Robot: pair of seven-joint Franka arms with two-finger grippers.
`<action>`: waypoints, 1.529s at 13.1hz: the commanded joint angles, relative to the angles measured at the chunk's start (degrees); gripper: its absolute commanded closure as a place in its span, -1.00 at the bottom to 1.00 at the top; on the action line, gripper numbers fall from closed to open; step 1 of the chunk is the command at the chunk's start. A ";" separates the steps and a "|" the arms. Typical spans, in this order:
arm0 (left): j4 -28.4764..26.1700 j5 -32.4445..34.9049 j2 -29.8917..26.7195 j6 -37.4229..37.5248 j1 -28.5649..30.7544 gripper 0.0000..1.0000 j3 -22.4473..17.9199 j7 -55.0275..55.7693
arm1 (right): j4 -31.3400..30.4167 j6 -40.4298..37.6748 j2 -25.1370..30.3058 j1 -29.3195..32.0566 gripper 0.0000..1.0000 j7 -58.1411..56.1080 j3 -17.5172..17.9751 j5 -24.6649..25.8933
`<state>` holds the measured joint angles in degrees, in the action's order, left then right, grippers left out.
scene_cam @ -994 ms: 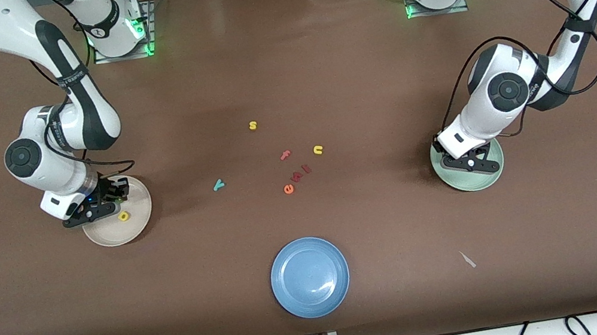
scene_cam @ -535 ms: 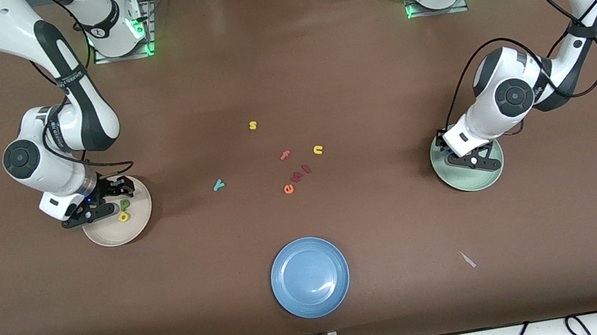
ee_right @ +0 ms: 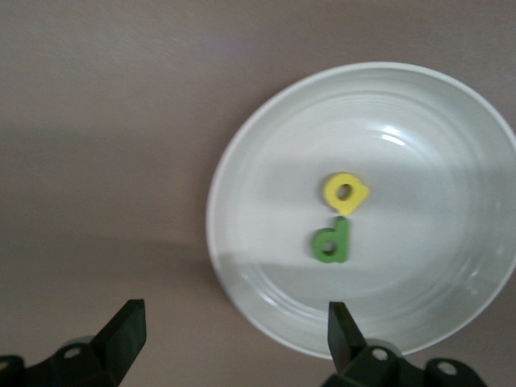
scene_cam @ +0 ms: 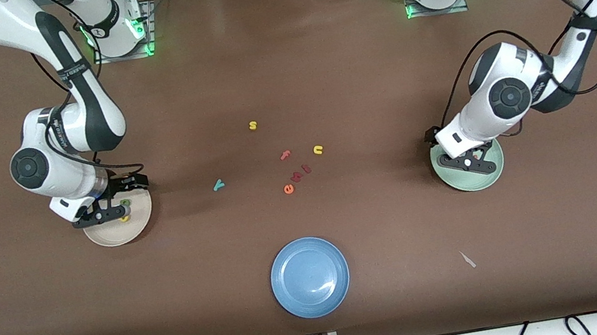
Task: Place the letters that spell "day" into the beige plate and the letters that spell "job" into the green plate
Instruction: 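Release the o while the right gripper drops the d on the beige plate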
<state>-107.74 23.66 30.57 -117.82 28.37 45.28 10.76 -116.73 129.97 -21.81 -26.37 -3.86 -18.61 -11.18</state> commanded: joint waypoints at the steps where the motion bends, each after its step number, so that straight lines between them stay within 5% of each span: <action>1: 11.99 -3.62 -0.95 13.28 -1.38 -1.00 0.86 -1.10 | 0.98 -2.18 0.72 -2.36 -1.00 7.35 0.24 -0.95; 9: 31.43 -7.84 -1.65 28.25 -2.71 -1.00 7.71 -0.92 | 2.46 -2.09 0.37 -13.52 -1.00 46.35 1.64 -0.86; 13: 32.86 -8.37 -5.50 29.05 -3.06 -1.00 7.02 -1.18 | 6.86 -1.39 -2.26 -15.98 -1.00 58.69 1.82 -1.04; 15: 32.86 -13.43 -10.51 29.05 -6.20 -1.00 0.73 -1.18 | 8.18 -0.95 -4.19 -16.60 -1.00 61.43 1.73 -1.04; 17: 32.42 -21.35 -15.96 29.14 -12.87 -1.00 -12.17 -1.18 | 8.45 2.64 -6.13 -16.60 -1.00 61.52 1.73 -1.04; 20: 29.27 -22.35 -20.45 29.23 -24.56 -1.00 -28.89 -1.27 | 8.71 7.22 -9.65 -16.69 -1.00 63.19 1.82 -1.13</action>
<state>-74.93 3.01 13.80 -88.48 9.68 24.98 10.47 -109.91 135.43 -28.69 -42.57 57.83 -16.52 -11.34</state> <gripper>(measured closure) 0.000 0.000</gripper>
